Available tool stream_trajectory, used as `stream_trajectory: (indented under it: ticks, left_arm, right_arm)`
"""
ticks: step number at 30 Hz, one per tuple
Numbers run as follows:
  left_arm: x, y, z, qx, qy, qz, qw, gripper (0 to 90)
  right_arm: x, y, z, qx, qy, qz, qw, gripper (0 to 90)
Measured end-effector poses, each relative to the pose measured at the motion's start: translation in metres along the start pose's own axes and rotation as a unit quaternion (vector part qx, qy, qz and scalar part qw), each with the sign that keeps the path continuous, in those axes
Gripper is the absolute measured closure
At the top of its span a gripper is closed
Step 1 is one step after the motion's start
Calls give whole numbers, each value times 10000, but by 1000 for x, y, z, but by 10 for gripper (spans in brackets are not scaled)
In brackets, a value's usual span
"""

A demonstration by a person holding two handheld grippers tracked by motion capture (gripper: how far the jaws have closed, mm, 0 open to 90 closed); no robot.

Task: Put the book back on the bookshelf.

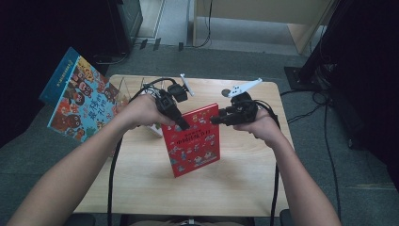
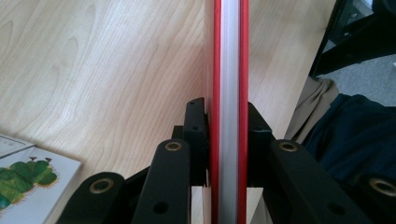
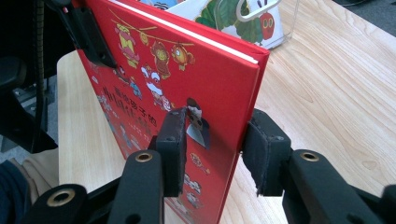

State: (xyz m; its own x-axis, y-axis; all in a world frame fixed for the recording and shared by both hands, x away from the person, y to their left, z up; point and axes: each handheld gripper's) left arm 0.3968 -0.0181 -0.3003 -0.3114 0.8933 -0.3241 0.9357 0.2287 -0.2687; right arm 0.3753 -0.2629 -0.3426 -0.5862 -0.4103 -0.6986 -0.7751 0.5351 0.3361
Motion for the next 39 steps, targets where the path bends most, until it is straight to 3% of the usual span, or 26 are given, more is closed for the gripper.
stream_trajectory:
  ticks: [6, 10, 18, 22, 26, 29, 33, 39]
  left_arm:
    - [-1, 4, 0, 135, 97, -253, 9995, 789]
    - [0, 7, 1, 235, 186, -248, 9992, 792]
    - [4, 17, -1, 474, 81, -613, 9970, 794]
    - [4, 18, -4, 491, 33, -718, 9962, 795]
    - [6, 22, -10, 451, -54, -876, 9951, 794]
    - [8, 24, -15, 502, -123, -940, 9942, 794]
    - [11, 30, -24, 574, -262, -1080, 9921, 794]
    - [16, 36, -38, 385, -314, -1285, 9905, 793]
  right_arm:
    - [-1, 0, 3, 1, -13, 32, 10000, 599]
    - [1, 1, 8, 22, 36, 25, 10000, 570]
    - [26, -7, 24, 9, 86, 86, 9999, 528]
    - [35, -11, 29, -35, 19, 142, 9999, 515]
    - [45, -11, 31, 11, -62, 30, 10000, 490]
    - [55, -12, 31, 98, -210, -114, 9997, 479]
    - [74, -16, 33, 274, -256, -68, 9993, 447]
    - [97, -20, 41, 405, -352, 29, 9986, 421]
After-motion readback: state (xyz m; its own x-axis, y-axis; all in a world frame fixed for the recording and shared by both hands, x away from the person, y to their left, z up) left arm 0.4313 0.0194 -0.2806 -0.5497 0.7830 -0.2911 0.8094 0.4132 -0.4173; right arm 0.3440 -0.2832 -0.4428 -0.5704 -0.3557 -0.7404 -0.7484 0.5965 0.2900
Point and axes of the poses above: each handheld gripper's, and its own axes: z roughly forward along the jaws, x roughly out of its underside, y roughly to its left, and after that the axes turned 9 degrees about z, right-handed
